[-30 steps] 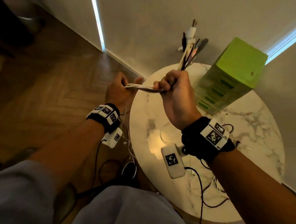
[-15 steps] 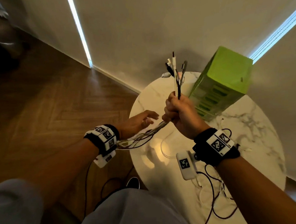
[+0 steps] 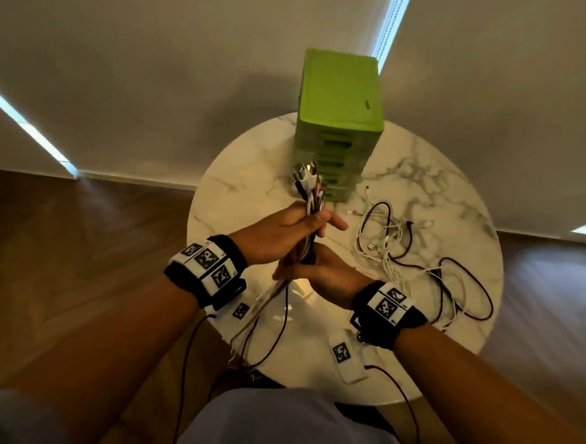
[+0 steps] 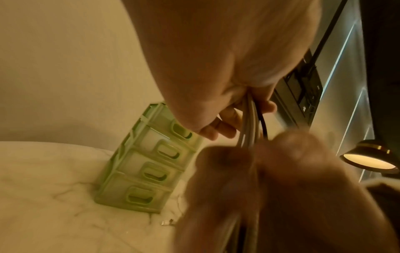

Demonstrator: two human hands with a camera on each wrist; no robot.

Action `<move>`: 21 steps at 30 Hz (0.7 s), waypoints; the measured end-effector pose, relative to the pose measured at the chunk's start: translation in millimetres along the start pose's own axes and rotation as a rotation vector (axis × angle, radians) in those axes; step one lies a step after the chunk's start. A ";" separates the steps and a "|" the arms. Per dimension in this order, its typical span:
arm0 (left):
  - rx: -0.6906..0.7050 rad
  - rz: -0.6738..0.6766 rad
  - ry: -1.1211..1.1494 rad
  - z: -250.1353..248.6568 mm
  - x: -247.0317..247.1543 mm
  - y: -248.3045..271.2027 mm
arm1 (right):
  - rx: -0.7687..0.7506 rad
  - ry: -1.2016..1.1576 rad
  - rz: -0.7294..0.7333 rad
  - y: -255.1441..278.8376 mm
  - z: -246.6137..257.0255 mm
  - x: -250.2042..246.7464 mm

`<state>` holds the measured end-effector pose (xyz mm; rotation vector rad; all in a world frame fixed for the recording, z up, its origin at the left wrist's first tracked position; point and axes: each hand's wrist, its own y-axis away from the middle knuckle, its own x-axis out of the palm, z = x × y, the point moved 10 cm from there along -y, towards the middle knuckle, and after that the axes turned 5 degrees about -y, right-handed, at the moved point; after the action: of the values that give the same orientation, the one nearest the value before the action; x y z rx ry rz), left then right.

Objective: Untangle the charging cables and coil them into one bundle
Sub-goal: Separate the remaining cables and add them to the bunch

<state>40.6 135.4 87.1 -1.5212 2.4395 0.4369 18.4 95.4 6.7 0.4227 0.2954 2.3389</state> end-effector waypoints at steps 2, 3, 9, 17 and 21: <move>-0.012 0.065 -0.039 -1.7 10.1 -8.6 | 0.053 0.267 -0.027 -3.9 -23.4 -8.7; -0.018 0.083 -0.036 -1.1 13.2 -12.9 | 0.031 0.438 -0.068 -6.3 -27.5 -13.4; -0.127 -0.205 0.459 34.9 5.8 -44.8 | -0.030 0.716 -0.083 -14.5 -21.8 -53.3; -0.240 -0.371 0.625 56.1 23.2 -91.8 | 0.026 0.370 -0.329 13.9 -4.9 -196.6; -0.291 -0.390 0.600 57.4 44.8 -107.8 | 0.087 0.489 -0.631 23.0 -5.2 -297.3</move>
<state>120.5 74.5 4.5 -2.4953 2.4448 0.2932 204.2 -129.8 -54.5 -0.1988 0.6578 1.7743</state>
